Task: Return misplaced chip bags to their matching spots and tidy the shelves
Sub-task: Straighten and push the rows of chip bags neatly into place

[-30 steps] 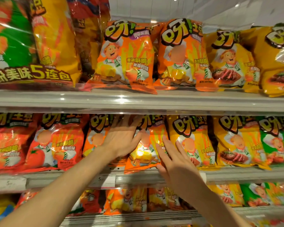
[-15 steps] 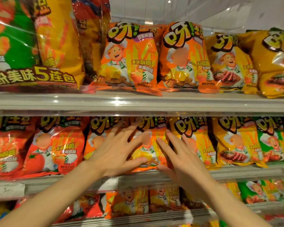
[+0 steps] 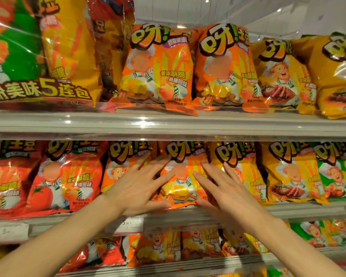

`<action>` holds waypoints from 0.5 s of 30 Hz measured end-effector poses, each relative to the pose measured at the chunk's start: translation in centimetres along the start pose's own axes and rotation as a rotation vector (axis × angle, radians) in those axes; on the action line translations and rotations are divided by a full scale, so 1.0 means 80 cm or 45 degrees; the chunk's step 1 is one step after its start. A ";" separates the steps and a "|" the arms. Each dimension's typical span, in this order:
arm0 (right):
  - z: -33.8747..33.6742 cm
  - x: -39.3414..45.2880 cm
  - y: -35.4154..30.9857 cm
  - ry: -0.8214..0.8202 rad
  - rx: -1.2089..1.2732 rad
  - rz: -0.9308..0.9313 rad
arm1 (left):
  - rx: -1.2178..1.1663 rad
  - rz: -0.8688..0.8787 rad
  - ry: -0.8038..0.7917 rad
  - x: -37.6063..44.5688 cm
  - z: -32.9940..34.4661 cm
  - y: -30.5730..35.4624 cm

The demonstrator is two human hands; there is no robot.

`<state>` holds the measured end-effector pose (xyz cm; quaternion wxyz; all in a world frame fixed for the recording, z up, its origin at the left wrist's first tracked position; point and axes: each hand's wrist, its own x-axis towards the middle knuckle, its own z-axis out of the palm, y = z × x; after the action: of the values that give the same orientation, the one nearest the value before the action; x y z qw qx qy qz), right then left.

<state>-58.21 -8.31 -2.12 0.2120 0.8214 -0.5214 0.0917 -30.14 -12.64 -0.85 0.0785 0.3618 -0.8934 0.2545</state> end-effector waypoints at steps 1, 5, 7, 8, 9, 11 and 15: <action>-0.003 0.003 0.001 0.027 -0.004 0.004 | -0.031 -0.035 0.019 0.001 -0.004 0.002; -0.014 0.028 0.008 0.081 0.047 0.078 | -0.036 -0.190 0.136 0.030 -0.014 0.018; -0.008 0.037 0.009 0.035 0.058 0.083 | -0.052 -0.195 0.125 0.043 -0.008 0.025; -0.004 0.040 0.009 0.021 0.056 0.080 | -0.059 -0.196 0.117 0.046 -0.001 0.026; -0.001 0.042 0.008 0.012 0.051 0.077 | -0.064 -0.206 0.117 0.046 0.006 0.027; 0.005 0.044 0.003 0.011 0.044 0.079 | -0.069 -0.241 0.118 0.043 0.014 0.028; 0.009 0.047 0.000 0.011 0.030 0.084 | -0.061 -0.270 0.133 0.041 0.015 0.027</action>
<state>-56.65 -11.68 -1.34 0.2015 0.8057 -0.5463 0.1084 -33.99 -13.94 -1.67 0.1600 0.4387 -0.8505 0.2419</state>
